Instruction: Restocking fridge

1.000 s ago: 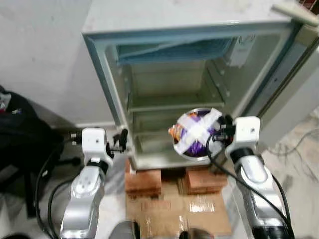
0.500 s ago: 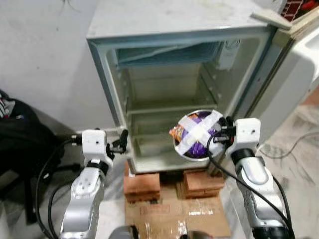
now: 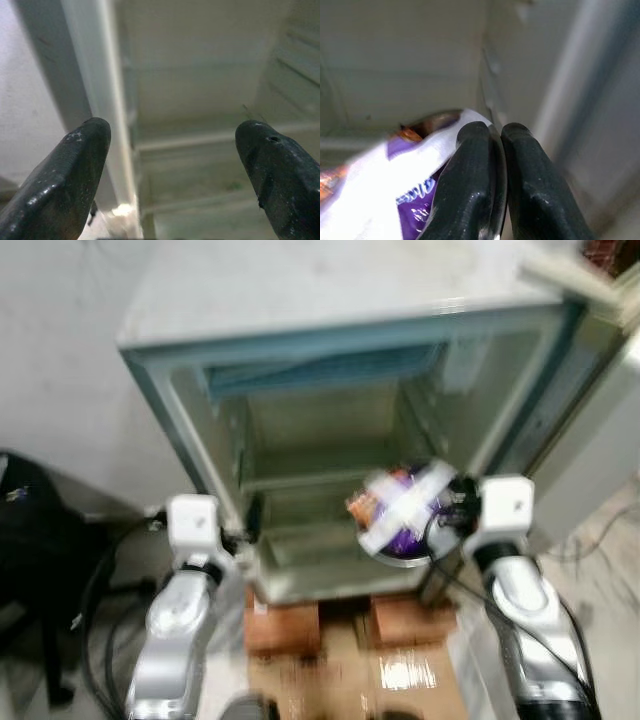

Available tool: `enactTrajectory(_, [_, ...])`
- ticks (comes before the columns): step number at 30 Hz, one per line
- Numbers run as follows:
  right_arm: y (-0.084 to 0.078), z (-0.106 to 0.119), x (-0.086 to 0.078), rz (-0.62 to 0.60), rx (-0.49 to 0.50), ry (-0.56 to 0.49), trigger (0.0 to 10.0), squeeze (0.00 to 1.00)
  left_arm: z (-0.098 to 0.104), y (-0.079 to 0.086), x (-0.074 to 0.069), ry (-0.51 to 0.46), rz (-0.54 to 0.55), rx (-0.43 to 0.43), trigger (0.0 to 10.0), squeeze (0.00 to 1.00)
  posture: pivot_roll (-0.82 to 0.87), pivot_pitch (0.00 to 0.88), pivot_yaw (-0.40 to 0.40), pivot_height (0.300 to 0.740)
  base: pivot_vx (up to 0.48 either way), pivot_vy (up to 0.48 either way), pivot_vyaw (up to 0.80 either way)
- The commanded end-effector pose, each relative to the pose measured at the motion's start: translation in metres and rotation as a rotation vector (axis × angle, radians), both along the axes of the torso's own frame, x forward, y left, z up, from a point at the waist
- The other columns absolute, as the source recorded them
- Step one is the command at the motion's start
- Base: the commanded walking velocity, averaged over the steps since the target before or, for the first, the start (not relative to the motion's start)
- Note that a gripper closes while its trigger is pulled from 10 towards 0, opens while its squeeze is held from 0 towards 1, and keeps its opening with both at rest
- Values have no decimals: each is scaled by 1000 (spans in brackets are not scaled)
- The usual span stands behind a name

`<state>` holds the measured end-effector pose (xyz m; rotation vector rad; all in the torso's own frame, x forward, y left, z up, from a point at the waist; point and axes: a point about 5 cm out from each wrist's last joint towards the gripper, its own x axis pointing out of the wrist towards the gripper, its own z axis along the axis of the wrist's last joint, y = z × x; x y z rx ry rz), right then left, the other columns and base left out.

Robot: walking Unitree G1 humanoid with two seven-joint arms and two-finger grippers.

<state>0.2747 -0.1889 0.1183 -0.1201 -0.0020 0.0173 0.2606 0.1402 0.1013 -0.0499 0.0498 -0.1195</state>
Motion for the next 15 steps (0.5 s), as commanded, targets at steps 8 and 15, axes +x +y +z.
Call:
enactTrajectory(8, [13, 6, 2, 48, 26, -31, 10000, 0, -3, 16, -3, 16, 61, 20, 10000, 0, -17, 123, 46, 740, 32, 0, 0])
enactTrajectory(15, [20, 0, 9, 125, 47, 17, 10000, 0, -5, 25, -13, 40, 94, 27, 10000, 0, 19, 136, 39, 740, 0, 0, 0])
